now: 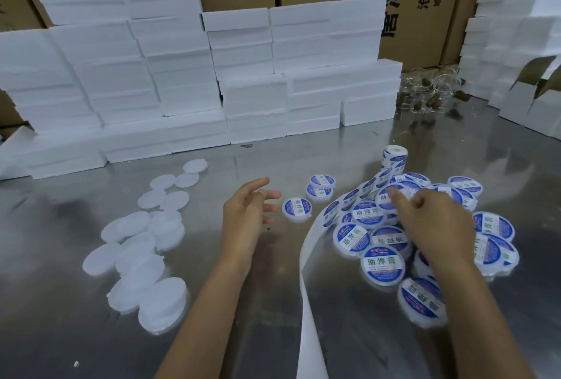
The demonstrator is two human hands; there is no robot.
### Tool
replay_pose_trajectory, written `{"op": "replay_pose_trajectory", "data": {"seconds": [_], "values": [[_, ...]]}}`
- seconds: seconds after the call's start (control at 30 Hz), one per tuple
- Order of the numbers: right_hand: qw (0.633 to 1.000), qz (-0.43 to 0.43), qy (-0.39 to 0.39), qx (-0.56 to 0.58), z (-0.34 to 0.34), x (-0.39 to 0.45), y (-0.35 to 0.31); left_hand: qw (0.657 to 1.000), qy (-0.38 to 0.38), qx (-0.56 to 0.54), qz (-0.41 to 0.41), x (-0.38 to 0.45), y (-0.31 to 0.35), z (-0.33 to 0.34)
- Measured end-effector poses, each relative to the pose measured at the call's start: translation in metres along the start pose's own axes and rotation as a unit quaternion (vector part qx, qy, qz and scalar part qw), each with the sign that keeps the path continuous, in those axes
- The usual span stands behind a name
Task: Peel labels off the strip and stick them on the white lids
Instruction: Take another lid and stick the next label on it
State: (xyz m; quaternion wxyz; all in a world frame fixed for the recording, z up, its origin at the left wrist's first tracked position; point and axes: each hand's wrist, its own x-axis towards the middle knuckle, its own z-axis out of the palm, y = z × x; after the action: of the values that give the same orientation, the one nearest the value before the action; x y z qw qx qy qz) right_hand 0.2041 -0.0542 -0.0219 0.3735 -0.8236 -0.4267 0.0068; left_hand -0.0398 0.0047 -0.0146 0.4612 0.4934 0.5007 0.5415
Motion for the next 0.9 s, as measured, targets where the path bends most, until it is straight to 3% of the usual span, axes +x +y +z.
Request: {"op": "replay_pose_trajectory", "data": {"seconds": [0.13,0.23,0.33,0.6,0.73,0.9], "values": [[0.998,0.029,0.032,-0.048,-0.006,-0.001,0.000,1.000,0.016,0.007,-0.022,0.003,-0.007,0.000],[0.997,-0.043,0.059,0.014,0.001,-0.011,-0.020,0.999,0.027,0.009,-0.025,0.005,-0.011,-0.003],[0.986,-0.154,0.034,0.050,0.013,-0.023,-0.051,0.998,0.059,0.006,-0.019,0.010,-0.013,-0.009],[0.907,-0.378,-0.184,0.011,0.072,-0.050,-0.158,0.966,0.250,-0.065,-0.019,0.026,0.000,-0.040],[0.863,-0.405,-0.301,-0.014,0.116,-0.056,-0.207,0.944,0.312,-0.109,-0.013,0.030,0.012,-0.065],[0.835,-0.402,-0.373,-0.041,0.170,-0.064,-0.240,0.923,0.349,-0.163,-0.010,0.035,0.018,-0.087]]}}
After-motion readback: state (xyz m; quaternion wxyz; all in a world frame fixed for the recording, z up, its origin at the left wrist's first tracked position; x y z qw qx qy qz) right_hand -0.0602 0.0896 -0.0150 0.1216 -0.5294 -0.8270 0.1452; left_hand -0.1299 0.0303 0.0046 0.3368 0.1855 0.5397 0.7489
